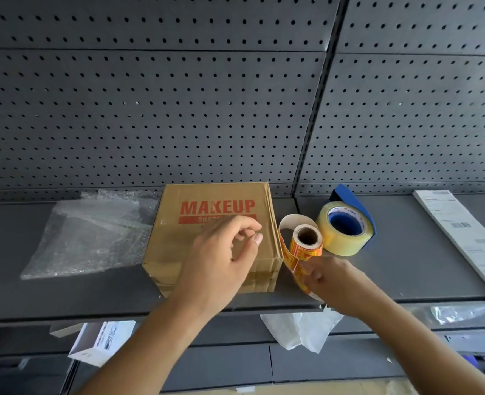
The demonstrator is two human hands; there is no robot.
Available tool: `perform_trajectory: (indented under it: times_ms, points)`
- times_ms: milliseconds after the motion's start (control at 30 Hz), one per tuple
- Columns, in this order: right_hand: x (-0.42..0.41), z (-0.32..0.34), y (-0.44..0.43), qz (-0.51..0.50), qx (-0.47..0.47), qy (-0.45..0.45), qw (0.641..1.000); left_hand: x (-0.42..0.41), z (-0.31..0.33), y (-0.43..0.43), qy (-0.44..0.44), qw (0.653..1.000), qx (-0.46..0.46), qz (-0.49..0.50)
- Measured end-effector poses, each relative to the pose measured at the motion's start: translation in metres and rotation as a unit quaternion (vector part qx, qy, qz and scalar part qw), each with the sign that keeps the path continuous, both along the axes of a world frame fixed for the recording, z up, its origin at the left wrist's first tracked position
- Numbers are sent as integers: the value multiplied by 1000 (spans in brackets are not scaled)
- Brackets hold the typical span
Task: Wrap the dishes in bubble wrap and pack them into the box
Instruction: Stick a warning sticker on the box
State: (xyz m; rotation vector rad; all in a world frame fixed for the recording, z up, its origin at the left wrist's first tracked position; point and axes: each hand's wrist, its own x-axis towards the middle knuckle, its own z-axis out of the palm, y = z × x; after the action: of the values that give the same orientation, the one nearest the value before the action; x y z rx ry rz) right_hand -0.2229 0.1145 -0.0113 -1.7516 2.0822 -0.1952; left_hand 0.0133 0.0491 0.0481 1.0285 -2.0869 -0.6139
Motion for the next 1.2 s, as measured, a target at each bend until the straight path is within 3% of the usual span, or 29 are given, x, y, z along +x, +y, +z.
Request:
perform_trajectory:
  times_ms: [67,133,233,333,433,533,633,700,833,933,1033,1200]
  points:
    - [-3,4,-2,-34,-22,-40,998,-3,1,0,2,1000,1,-6]
    - [-4,17,-6,-109,-33,-168,979,-6,2,1,1,1000,1,-12]
    - [0,40,-8,-178,-54,-405,895,-11,4,1,4,1000,14,-17]
    - [3,55,-10,-198,-72,-584,784,-22,6,1,10,998,56,-29]
    - [9,65,-13,-188,-82,-677,707,-33,9,1,24,993,107,-46]
    - [15,69,-16,-175,-100,-712,672,-40,10,0,59,985,154,-60]
    - [21,71,-18,-202,-128,-699,674,-42,9,-2,69,982,166,-61]
    - [24,70,-19,-228,-151,-661,699,-43,8,-4,72,981,170,-55]
    - [28,68,-16,-225,-256,-445,828,-44,4,-7,70,979,189,-44]
    - [30,66,-11,-111,-360,-245,893,-43,1,-8,88,974,206,-39]
    - [27,60,-8,-7,-414,-94,905,-42,2,-9,111,967,222,-59]
    - [24,59,-7,42,-396,-74,914,-37,-2,-12,115,963,230,-79]
